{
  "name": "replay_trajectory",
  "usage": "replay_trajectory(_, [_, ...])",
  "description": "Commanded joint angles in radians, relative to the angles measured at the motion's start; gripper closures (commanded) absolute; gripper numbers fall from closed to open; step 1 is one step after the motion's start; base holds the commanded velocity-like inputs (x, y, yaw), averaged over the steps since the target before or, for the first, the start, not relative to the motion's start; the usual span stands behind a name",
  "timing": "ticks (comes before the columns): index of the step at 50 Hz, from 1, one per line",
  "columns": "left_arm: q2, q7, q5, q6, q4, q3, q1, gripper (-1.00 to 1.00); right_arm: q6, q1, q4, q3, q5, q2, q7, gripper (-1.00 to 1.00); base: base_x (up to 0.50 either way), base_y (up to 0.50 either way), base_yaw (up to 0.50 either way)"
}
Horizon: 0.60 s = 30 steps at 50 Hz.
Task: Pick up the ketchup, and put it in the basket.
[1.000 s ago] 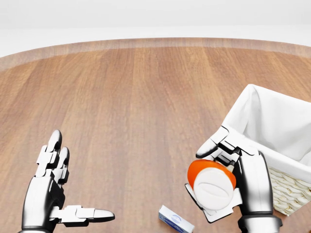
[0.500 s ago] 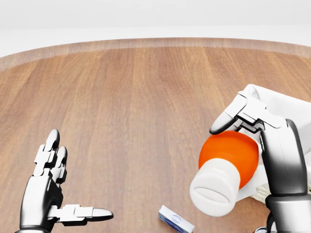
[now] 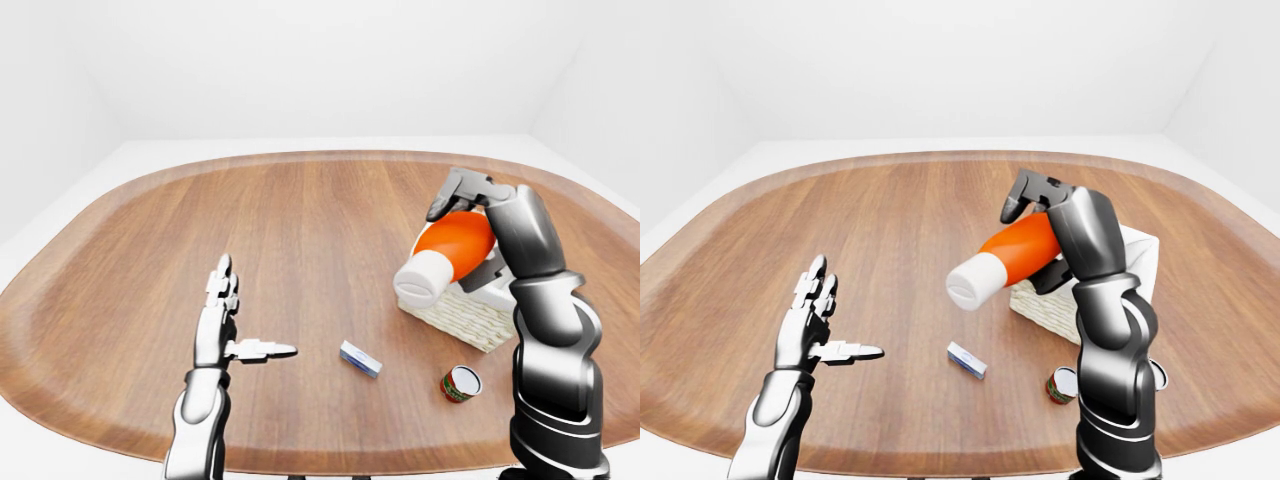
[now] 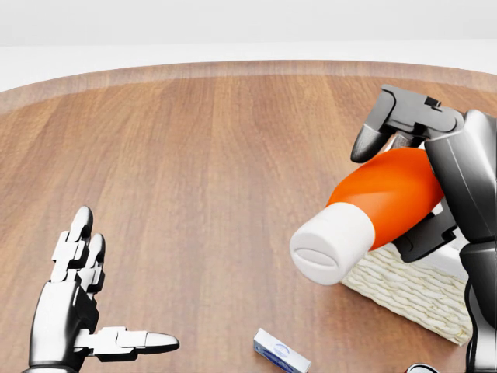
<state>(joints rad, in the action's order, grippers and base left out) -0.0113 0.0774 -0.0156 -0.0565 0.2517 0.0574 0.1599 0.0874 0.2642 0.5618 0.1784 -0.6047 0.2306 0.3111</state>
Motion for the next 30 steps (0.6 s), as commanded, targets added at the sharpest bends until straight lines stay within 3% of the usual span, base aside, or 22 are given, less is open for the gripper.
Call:
replay_trajectory(1, [0.0, 0.001, 0.001, 0.003, 0.001, 0.001, 0.001, -1.0, 0.0, 0.111, -0.057, 0.044, -0.15, 0.088, 0.096, 1.0, 0.0, 0.0, 0.0])
replay_trajectory(21, [-0.002, 0.003, 0.003, 0.012, -0.016, 0.005, -0.007, -1.0, 0.0, 0.233, -0.17, 0.049, -0.327, 0.165, 0.204, 1.0, 0.0, 0.0, 0.0])
replay_trajectory(30, [-0.002, 0.0, 0.001, 0.024, -0.032, 0.006, -0.011, -1.0, 0.0, 0.285, -0.287, 0.057, -0.339, 0.199, 0.185, 1.0, 0.0, 0.0, 0.0])
